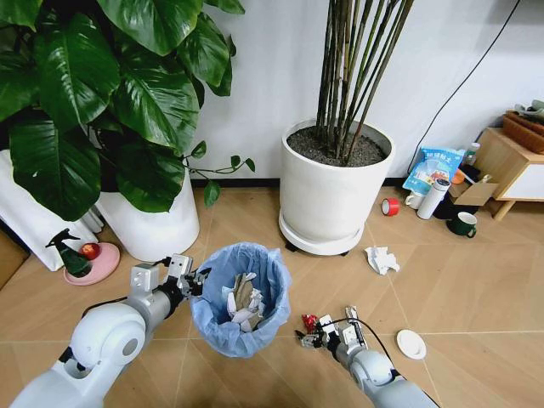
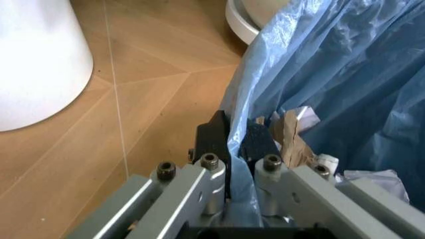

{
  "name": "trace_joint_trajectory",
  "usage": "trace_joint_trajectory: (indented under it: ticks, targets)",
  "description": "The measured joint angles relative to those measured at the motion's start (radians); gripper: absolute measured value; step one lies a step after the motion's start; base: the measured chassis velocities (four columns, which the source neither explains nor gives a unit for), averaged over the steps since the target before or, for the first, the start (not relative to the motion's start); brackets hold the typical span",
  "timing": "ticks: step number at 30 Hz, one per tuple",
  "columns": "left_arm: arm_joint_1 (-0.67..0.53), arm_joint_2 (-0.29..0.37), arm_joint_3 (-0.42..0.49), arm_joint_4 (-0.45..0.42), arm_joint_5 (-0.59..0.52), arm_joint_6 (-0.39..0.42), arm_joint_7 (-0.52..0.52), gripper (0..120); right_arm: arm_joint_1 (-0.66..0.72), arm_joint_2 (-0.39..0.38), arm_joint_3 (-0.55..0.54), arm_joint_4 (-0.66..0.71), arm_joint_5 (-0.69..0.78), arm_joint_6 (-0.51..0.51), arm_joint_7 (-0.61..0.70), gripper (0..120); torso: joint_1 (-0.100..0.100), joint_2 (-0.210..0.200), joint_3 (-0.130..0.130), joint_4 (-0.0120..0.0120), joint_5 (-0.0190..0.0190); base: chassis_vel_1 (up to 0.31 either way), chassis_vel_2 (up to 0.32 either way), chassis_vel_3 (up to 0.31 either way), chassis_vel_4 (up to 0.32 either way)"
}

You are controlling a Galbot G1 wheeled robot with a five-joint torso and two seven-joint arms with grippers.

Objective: Pick up the trash bin and place the garbage on the floor into it.

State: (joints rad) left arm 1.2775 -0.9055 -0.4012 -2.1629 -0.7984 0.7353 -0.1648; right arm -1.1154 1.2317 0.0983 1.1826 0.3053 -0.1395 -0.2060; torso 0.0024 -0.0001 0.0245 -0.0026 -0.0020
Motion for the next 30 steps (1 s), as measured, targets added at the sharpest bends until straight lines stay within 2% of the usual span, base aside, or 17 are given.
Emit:
trace_joint_trajectory:
  ticks: [2,5,6,9,10,13,16,26,30]
  targets:
    - [0.0,0.0,0.0,0.0,0.0,0.0,0.0,0,0.0,0.001,0.001,-0.002,0.0,0.0,0.0,94,0.0,0.0,0.0,0.0,0.0,0.0,0.0,0.0,0.0]
    - [0.002,0.0,0.0,0.001,0.001,0.0,0.002,0,-0.001,0.002,0.003,-0.003,0.0,0.0,0.0,82,0.0,0.0,0.0,0.0,-0.0001,0.0,0.0,0.0,0.0]
    - [0.002,0.0,0.0,0.001,0.001,0.0,0.002,0,-0.001,0.002,0.003,-0.003,0.0,0.0,0.0,82,0.0,0.0,0.0,0.0,-0.0001,0.0,0.0,0.0,0.0]
    - [0.001,0.0,0.0,0.002,0.001,0.0,0.002,0,-0.003,0.005,0.005,-0.007,0.0,0.0,0.0,66,0.0,0.0,0.0,-0.0001,0.0,0.0,0.0,0.0,0.0]
    - [0.001,0.0,0.0,0.002,0.001,0.0,0.002,0,-0.003,0.005,0.005,-0.007,0.0,0.0,0.0,66,0.0,0.0,0.0,-0.0001,0.0,0.0,0.0,0.0,0.0]
    - [0.0,0.0,0.0,0.002,0.001,0.0,0.003,0,-0.004,0.01,0.009,-0.012,0.0,0.001,0.001,52,0.0,0.0,0.0,-0.0002,-0.0004,0.0,0.0,0.0,0.0]
    - [-0.001,0.0,0.0,0.002,0.001,0.0,0.004,0,-0.006,0.009,0.009,-0.012,0.0,0.001,0.001,45,0.0,0.0,0.0,-0.0002,-0.0003,0.0,0.0,0.0,0.0]
    - [-0.002,-0.001,0.0,-0.001,0.001,0.0,0.007,0,-0.019,0.01,0.012,0.002,0.007,0.001,0.003,43,0.0,0.0,0.0,0.0001,0.0003,0.0,0.0,0.0,0.0]
    - [-0.002,-0.002,-0.001,-0.001,0.001,0.0,0.008,0,-0.03,0.01,0.025,0.017,0.022,-0.001,0.008,38,0.0,0.0,0.0,0.0002,0.0006,0.0,0.0,0.0,0.0]
